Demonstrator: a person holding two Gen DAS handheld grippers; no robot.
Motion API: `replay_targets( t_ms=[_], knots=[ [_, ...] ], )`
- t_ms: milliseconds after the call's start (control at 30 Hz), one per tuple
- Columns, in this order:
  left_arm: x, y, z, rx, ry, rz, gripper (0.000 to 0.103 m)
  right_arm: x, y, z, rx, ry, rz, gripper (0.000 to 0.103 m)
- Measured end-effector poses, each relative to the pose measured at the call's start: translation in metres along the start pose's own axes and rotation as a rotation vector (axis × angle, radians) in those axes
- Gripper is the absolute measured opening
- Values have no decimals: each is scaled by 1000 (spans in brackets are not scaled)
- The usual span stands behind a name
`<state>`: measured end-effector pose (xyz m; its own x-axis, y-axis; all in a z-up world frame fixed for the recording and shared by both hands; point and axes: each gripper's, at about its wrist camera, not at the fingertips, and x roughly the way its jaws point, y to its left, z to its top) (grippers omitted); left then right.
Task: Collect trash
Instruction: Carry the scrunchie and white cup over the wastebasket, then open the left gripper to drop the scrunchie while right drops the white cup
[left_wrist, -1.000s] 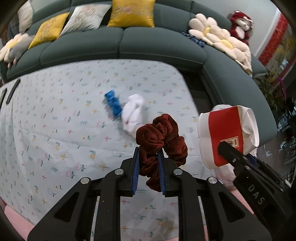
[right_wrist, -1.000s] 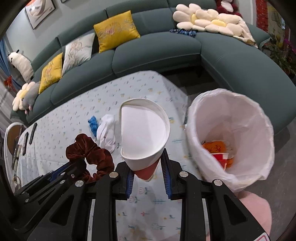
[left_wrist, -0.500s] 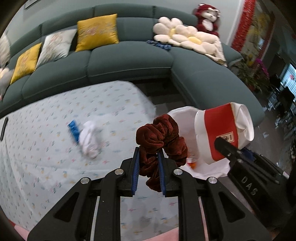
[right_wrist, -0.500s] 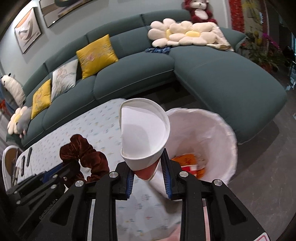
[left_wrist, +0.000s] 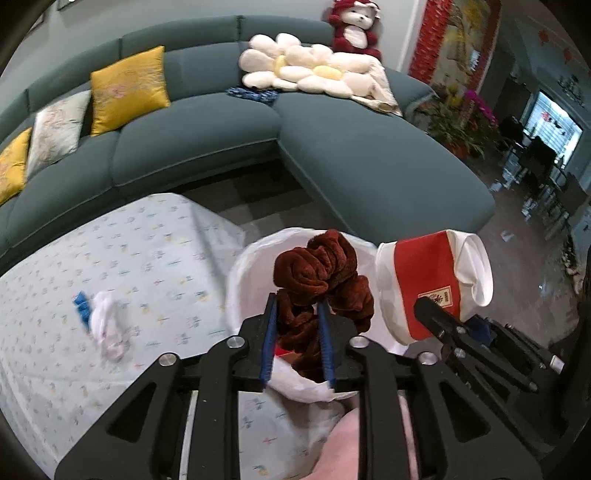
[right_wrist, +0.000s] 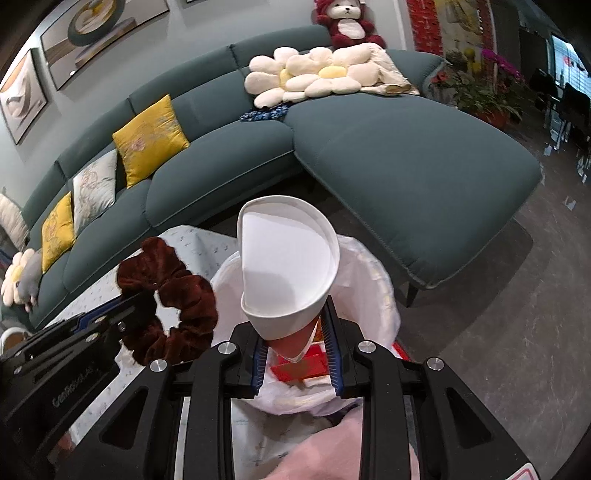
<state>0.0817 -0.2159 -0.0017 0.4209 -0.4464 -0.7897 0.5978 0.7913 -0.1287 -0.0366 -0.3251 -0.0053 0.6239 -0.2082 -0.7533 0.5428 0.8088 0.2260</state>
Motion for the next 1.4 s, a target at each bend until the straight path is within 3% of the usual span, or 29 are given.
replay_targets(
  t_ms=[67,100,167,833,1000,1167,1400],
  knots=[
    [5,-6,6,7,-7,11,33,1,-5,3,5,-1,-4,26],
    [5,-8,8,9,-13,18,43,2,-5,4,6,-1,-5,26],
    [5,-10,12,6,-28,27,47,3,-8,5,7,0,-6,26],
    [1,26,-6,-82,-21,75,48,24,22,10,-48,33,10,27],
    [-2,41,-14,-113,-19,95,53,23,28,15,-59,16,-10,43],
    [-5,55,-22,-142,-11,110,53,22,32,14,-57,19,-8,43],
    [-15,68,-29,-166,-20,123,54,16,49,7,-81,24,-3,52]
  ],
)
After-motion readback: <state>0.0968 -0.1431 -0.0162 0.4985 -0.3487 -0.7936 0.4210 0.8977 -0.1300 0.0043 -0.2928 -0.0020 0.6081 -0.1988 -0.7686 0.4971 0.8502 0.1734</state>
